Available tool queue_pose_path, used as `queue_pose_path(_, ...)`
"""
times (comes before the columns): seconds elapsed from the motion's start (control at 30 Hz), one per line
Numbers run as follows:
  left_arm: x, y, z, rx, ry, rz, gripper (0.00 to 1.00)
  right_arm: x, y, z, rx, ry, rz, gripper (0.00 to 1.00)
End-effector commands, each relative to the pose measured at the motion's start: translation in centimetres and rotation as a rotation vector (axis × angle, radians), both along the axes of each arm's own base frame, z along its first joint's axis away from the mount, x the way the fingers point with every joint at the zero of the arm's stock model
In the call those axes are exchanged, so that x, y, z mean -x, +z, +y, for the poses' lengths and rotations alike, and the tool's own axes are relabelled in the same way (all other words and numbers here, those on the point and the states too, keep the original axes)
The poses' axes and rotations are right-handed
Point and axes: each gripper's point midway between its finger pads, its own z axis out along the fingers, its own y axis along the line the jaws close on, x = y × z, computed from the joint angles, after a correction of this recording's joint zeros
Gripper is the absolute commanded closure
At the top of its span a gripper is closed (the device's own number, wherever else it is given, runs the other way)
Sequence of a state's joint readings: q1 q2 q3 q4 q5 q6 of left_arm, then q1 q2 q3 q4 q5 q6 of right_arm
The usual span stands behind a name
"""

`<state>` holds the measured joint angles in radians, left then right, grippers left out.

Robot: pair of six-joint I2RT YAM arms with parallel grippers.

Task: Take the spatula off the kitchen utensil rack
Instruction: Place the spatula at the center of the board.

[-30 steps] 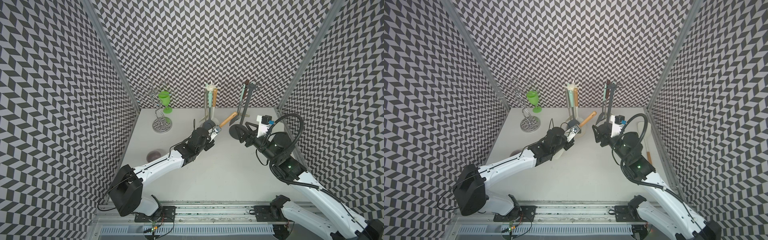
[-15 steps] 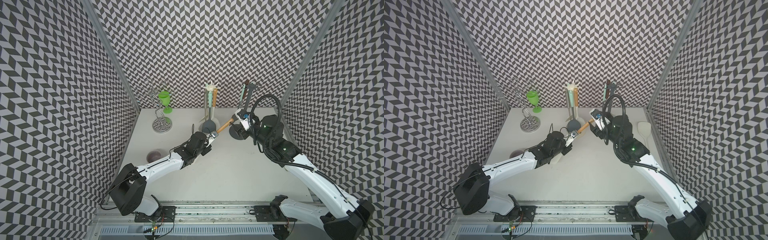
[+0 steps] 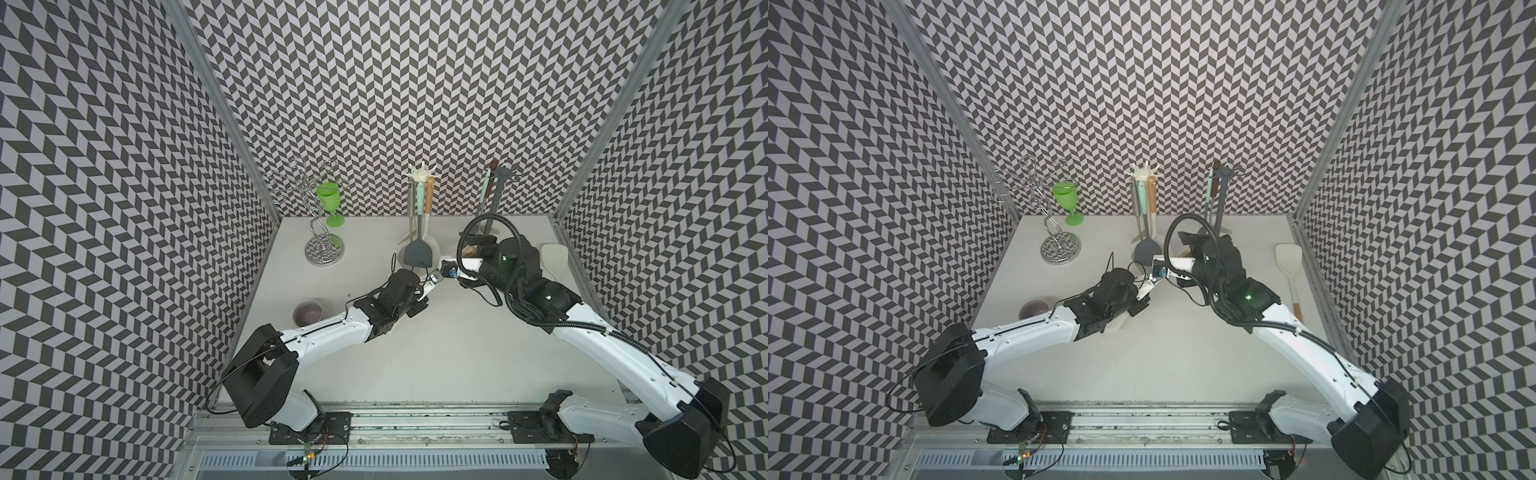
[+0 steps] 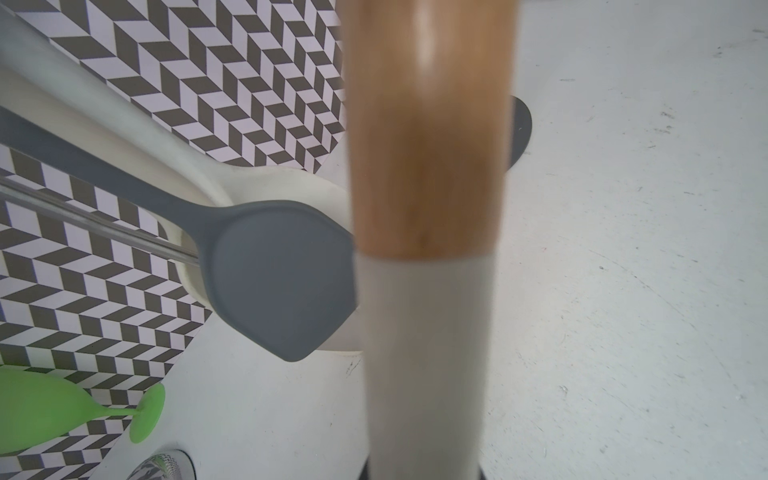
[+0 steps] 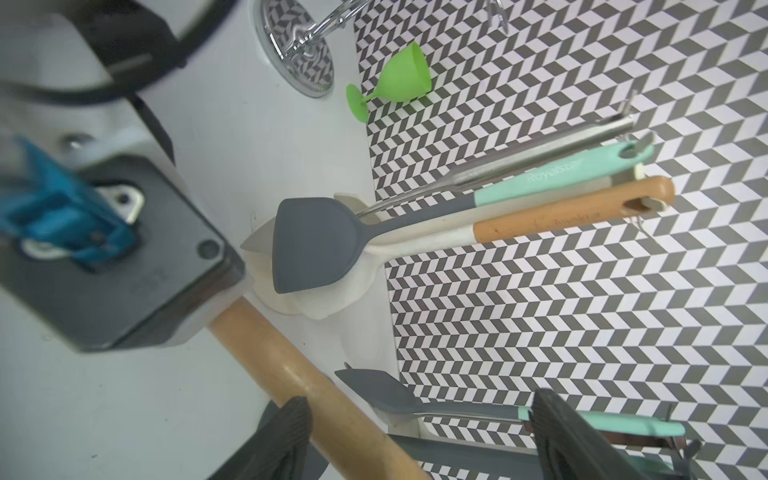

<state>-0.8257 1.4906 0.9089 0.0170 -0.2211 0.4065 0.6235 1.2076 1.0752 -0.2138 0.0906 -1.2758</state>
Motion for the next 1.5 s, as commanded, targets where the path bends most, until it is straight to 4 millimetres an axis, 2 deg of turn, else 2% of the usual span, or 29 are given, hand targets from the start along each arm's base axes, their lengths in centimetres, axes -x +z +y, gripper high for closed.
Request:
queue_pose_path(0.0, -0.2, 1.1, -0.8, 0.028, -0.013, -0.047, 1.00, -1.2, -1.0, -0.3, 0.154, -0.010, -0.089, 0.19)
queue_pose_path(0.13, -0.4, 0.6, -0.9, 0.008, -0.010, -0.044, 1.00, -1.2, -2.0, -0.5, 0.233, -0.010, -0.079, 0.20)
queue_pose_path(0.27, -0.5, 0.7, -0.9, 0.005, -0.012, -0.056, 1.00, -1.2, -3.6, -1.4, 0.319, -0.028, -0.060, 0.17)
queue_pose_path(0.4, -0.7, 0.7, -0.7, -0.004, -0.008, -0.063, 1.00, -1.0, -4.3, -1.8, 0.345, -0.035, -0.064, 0.14)
queue_pose_path(0.5, -0.4, 0.9, -0.7, 0.007, -0.016, -0.065, 1.00, -1.3, -4.6, -1.8, 0.364, -0.039, -0.073, 0.16)
queue_pose_path(0.57, -0.2, 1.3, -0.8, 0.024, -0.025, -0.073, 1.00, -1.4, -5.1, -1.3, 0.363, -0.025, -0.058, 0.23)
queue_pose_path(0.8, -0.3, 2.0, -0.5, 0.048, -0.031, -0.096, 1.00, -0.9, -7.3, 0.1, 0.374, -0.008, -0.009, 0.58)
queue_pose_path(0.87, -0.4, 2.3, -0.5, 0.053, -0.033, -0.104, 1.00, -0.8, -7.6, 0.1, 0.370, -0.021, 0.013, 0.74)
queue_pose_path(0.97, -0.6, 2.7, -0.5, 0.058, -0.030, -0.110, 1.00, -0.5, -7.8, 0.0, 0.355, -0.026, 0.036, 0.89)
queue_pose_path(1.0, -0.7, 2.7, -0.4, 0.058, -0.030, -0.112, 1.00, -0.4, -7.8, -0.1, 0.352, -0.030, 0.037, 0.98)
queue_pose_path(1.3, -1.2, 4.5, -0.3, 0.094, -0.003, -0.127, 1.00, 1.2, -7.5, -0.9, 0.261, -0.063, 0.131, 1.00)
queue_pose_path(1.37, -1.2, 4.9, -0.3, 0.106, 0.001, -0.128, 0.85, 1.6, -7.8, -1.2, 0.239, -0.085, 0.174, 1.00)
queue_pose_path(1.43, -1.2, 5.2, -0.2, 0.120, 0.006, -0.131, 0.57, 2.1, -8.7, -1.6, 0.232, -0.105, 0.232, 1.00)
queue_pose_path(1.47, -1.2, 5.2, -0.1, 0.124, 0.010, -0.130, 0.50, 2.2, -9.1, -1.8, 0.228, -0.117, 0.254, 1.00)
